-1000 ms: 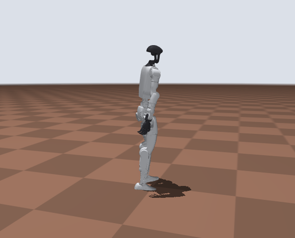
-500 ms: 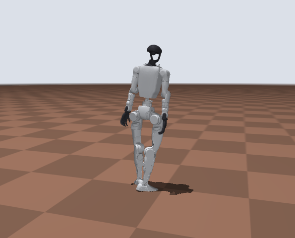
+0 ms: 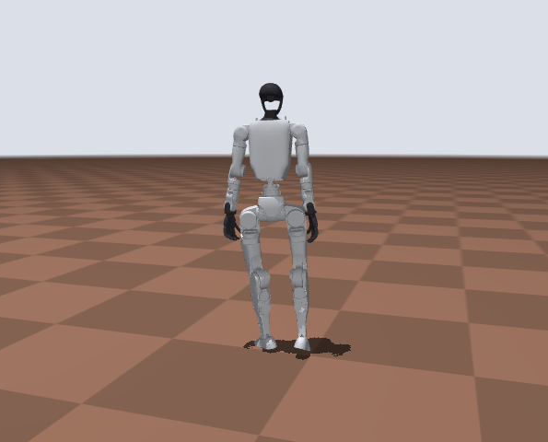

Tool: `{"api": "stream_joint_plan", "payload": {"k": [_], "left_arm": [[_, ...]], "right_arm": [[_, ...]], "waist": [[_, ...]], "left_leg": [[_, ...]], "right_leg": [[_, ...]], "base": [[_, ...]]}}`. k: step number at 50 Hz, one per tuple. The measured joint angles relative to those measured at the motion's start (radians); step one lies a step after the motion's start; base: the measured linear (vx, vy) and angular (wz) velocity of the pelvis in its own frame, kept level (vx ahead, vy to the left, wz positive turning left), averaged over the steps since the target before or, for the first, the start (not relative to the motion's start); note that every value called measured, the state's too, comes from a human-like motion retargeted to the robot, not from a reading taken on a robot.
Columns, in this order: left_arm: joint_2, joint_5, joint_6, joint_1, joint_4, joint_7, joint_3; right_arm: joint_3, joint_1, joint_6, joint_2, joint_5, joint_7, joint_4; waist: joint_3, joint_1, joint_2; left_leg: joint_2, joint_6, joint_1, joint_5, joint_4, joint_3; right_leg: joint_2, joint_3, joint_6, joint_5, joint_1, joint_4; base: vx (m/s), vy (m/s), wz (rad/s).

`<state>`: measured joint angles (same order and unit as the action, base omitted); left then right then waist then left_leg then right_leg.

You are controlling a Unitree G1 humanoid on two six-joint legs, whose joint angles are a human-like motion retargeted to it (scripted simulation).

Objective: In place motions

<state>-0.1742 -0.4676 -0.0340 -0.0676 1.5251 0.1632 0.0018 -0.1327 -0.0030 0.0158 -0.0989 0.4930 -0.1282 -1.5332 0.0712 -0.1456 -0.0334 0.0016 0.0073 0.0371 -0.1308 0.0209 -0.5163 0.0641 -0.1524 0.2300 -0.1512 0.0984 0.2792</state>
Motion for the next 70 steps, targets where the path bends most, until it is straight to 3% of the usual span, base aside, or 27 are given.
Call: {"api": "stream_joint_plan", "payload": {"k": [3, 5, 7, 10, 15, 25, 39, 58, 64, 70], "left_arm": [[-0.016, -0.009, -0.010, -0.002, 0.015, -0.046, 0.006], [-0.019, -0.012, -0.016, 0.007, 0.028, -0.068, 0.011], [-0.017, -0.010, -0.024, 0.013, 0.045, -0.074, 0.018], [0.005, -0.006, -0.048, 0.019, 0.070, -0.076, 0.023], [0.053, 0.035, -0.039, 0.061, 0.080, -0.076, 0.044], [0.085, -0.076, -0.065, 0.112, 0.078, -0.072, -0.001], [0.085, -0.045, -0.057, 0.085, 0.063, -0.062, 0.005], [0.084, -0.020, -0.015, 0.074, 0.023, -0.072, -0.011], [0.072, -0.021, -0.003, 0.094, 0.005, -0.102, 0.008], [0.060, 0.000, 0.021, 0.099, -0.001, -0.161, 0.030]], "right_arm": [[0.016, 0.005, -0.005, 0.011, 0.010, 0.011, 0.001], [0.021, 0.016, -0.006, 0.014, 0.019, 0.016, -0.004], [0.019, 0.022, -0.002, 0.014, 0.032, 0.026, -0.014], [-0.015, 0.023, 0.017, 0.014, 0.052, 0.052, -0.031], [-0.030, 0.016, 0.029, -0.001, 0.025, 0.055, -0.048], [-0.063, -0.012, 0.033, 0.003, -0.029, 0.104, -0.025], [-0.023, -0.005, 0.025, 0.012, 0.017, 0.106, -0.029], [-0.085, 0.035, 0.051, -0.017, -0.058, 0.104, -0.140], [-0.069, 0.024, 0.049, -0.016, -0.042, 0.117, -0.116], [-0.052, 0.011, 0.037, -0.017, -0.030, 0.128, -0.065]], "waist": [[0.017, -0.015, 0.038], [0.017, -0.002, 0.050], [0.007, 0.040, 0.066], [-0.008, 0.065, 0.060], [-0.040, 0.054, 0.041], [-0.102, 0.065, 0.015], [-0.096, 0.063, 0.022], [-0.102, 0.038, 0.019], [-0.092, 0.050, 0.041], [-0.062, 0.135, 0.092]], "left_leg": [[-0.039, 0.001, -0.031, 0.006, 0.005, 0.040], [-0.054, 0.002, -0.051, 0.016, 0.004, 0.066], [-0.071, 0.002, -0.061, 0.027, -0.001, 0.076], [-0.072, 0.002, -0.056, 0.039, -0.018, 0.125], [-0.075, 0.003, -0.053, 0.058, -0.033, 0.180], [-0.076, -0.012, -0.042, 0.075, -0.023, 0.211], [-0.067, -0.019, -0.036, 0.093, -0.026, 0.219], [-0.055, -0.017, -0.031, 0.124, -0.030, 0.217], [-0.060, 0.009, -0.014, 0.152, -0.097, 0.190], [-0.098, 0.078, 0.068, 0.152, -0.248, 0.381]], "right_leg": [[-0.045, 0.124, -0.057, 0.108, 0.002, -0.108], [-0.057, 0.118, -0.134, 0.074, -0.007, -0.173], [-0.052, 0.147, -0.102, 0.128, -0.036, -0.169], [-0.018, 0.042, -0.093, 0.136, -0.062, -0.176], [-0.018, -0.048, -0.108, 0.151, -0.106, -0.213], [-0.030, -0.107, -0.123, 0.174, -0.125, -0.233], [-0.039, -0.131, -0.137, 0.185, -0.134, -0.240], [-0.048, -0.128, -0.130, 0.196, -0.130, -0.223], [-0.023, -0.087, -0.116, 0.195, -0.116, -0.201], [0.042, -0.011, -0.111, 0.164, -0.092, -0.184]], "base": [[0.14, -0.11, 1.10], [0.17, -0.08, 0.56], [0.18, -0.06, 0.28], [0.12, -0.05, 0.79], [0.09, -0.02, 0.79], [0.04, -0.01, 0.31], [0.00, 0.00, 0.03], [0.00, 0.00, 0.00], [-0.02, 0.01, -0.14], [-0.05, 0.08, -0.71]]}}
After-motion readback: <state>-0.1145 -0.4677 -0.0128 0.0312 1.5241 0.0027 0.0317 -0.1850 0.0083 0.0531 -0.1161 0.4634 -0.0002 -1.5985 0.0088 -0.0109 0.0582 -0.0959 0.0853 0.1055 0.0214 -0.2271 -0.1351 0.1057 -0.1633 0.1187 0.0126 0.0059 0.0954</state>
